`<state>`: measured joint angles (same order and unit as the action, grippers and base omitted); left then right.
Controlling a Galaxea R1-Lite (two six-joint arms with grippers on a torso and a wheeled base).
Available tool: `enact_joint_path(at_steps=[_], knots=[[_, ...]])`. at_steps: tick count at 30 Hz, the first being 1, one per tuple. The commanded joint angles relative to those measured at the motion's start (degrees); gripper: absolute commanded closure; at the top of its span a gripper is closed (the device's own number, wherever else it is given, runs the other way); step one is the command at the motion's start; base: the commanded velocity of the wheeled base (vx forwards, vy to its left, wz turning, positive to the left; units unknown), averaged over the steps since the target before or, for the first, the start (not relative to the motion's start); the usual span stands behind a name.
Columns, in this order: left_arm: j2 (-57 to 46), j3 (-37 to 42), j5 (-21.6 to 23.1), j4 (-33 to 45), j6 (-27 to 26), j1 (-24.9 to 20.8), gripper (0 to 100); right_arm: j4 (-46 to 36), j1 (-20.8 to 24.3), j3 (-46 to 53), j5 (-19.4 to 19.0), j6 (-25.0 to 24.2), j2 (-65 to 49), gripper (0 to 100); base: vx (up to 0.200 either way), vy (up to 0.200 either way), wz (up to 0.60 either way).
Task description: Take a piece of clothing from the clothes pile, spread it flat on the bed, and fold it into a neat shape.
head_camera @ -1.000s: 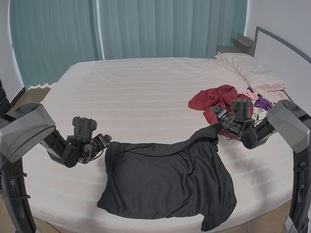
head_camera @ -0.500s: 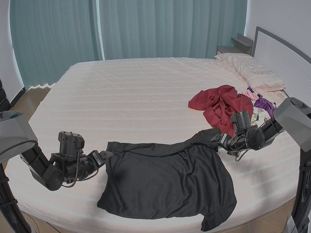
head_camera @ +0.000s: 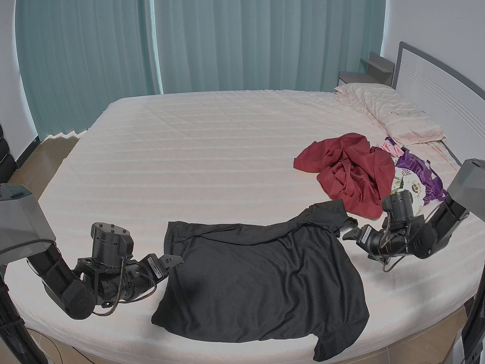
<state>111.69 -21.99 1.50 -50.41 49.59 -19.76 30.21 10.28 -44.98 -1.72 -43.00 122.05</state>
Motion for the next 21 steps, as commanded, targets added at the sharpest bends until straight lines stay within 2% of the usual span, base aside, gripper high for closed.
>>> enact_joint_path(at_steps=[1,5,8,14,21], knots=[[0.5,3.4,0.3,-0.3,2.3,-1.2,0,21.5,-1.1,24.9,-5.4,1.2,-8.9,0,0.000,0.000,0.00],[0.7,4.9,0.3,-0.3,2.3,-1.6,0,31.7,-1.0,34.6,-8.1,1.7,-8.3,0,0.000,0.000,0.00],[1.6,5.5,0.3,-0.2,2.3,-1.7,0,36.2,-1.0,38.4,-9.7,2.7,-8.8,0,-0.200,0.000,0.00],[6.8,5.5,0.2,-0.4,2.1,-2.0,0,37.3,-0.8,40.6,-10.0,3.6,-7.9,0,-0.200,0.000,0.00],[10.3,4.4,-0.8,-0.5,2.0,-2.8,0,37.6,0.2,40.3,-10.0,3.6,-5.8,0,0.000,0.000,0.00]])
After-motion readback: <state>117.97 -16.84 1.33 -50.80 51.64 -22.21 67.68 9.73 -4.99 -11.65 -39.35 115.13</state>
